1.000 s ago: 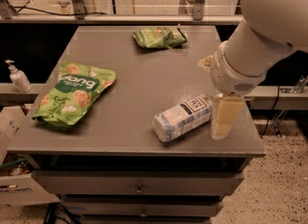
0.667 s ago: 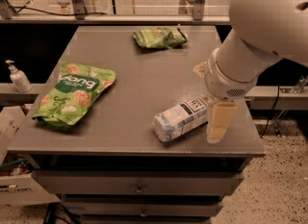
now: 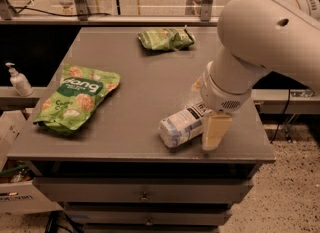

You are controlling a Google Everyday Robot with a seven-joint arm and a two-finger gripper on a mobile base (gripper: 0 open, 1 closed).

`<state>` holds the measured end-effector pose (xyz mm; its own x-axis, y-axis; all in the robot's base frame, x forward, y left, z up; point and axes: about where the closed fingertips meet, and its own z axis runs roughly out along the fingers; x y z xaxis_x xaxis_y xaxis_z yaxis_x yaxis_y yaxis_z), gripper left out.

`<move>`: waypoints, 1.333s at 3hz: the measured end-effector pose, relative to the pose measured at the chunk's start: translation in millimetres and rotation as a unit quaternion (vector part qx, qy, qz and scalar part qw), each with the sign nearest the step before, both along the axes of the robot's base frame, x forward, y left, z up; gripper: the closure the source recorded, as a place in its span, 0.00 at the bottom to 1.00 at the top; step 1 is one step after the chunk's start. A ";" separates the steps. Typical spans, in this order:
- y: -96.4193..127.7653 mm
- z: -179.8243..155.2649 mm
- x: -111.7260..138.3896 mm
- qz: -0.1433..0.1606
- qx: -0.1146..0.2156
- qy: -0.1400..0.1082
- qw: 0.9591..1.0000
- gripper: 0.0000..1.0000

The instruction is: Pick blue plastic bottle

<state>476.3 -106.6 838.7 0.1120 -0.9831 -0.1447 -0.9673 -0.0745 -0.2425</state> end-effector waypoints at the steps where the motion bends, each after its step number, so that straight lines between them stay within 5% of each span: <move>1: 13.3 -6.5 -4.6 0.004 0.000 0.007 1.000 0.40; 3: 20.5 7.8 -8.6 -0.010 0.006 0.015 1.000 0.87; 4: 27.8 35.2 -4.3 -0.035 0.043 0.029 0.998 1.00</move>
Offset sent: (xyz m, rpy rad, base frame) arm -0.0132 0.0245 -0.0041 0.0033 0.0250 0.0111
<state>472.0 -78.9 873.9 0.0324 -0.9717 -0.2339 -0.9820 0.0126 -0.1885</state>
